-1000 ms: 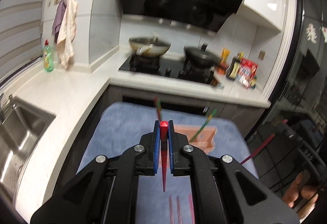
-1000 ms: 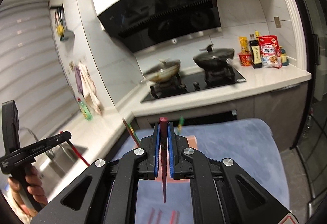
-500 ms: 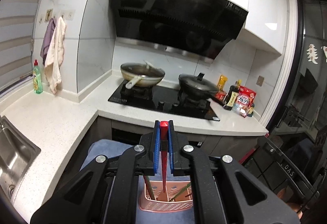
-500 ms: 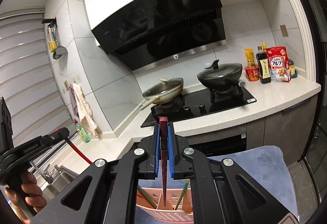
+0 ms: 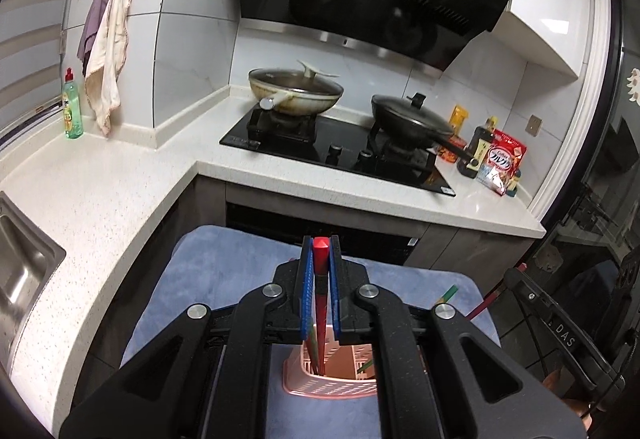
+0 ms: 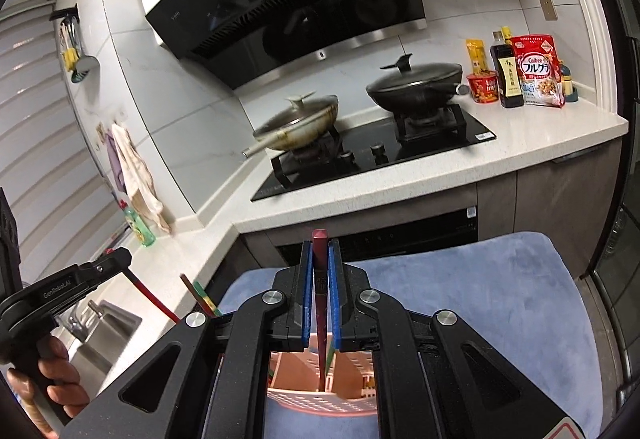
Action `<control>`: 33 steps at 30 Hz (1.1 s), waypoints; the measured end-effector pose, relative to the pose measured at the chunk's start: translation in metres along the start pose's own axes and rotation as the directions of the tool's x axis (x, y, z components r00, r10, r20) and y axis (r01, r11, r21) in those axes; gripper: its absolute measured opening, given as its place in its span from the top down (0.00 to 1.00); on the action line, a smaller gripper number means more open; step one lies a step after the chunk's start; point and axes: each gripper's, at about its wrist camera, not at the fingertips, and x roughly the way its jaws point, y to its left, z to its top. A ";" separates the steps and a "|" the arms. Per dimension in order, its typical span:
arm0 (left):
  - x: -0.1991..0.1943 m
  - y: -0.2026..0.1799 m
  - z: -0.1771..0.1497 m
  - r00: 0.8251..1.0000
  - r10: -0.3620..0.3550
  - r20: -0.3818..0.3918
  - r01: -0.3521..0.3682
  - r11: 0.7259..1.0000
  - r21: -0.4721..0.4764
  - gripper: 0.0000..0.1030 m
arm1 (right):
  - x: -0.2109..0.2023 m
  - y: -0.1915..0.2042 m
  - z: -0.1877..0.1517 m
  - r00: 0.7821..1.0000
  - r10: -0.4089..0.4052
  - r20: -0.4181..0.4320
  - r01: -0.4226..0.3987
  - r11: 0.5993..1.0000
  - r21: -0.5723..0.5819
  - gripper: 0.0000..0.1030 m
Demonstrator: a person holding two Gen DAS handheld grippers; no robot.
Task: Organize utensils
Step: 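Lower the left tool's chopstick into the pink holder while the right tool inserts its own, then open both tools to release the chopsticks in the holder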
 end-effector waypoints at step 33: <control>-0.086 -0.026 -0.063 0.980 0.197 0.042 -0.201 0.968 0.152 0.50 | -0.105 0.035 -0.050 1.000 0.008 0.018 -0.006 0.992 -0.129 0.69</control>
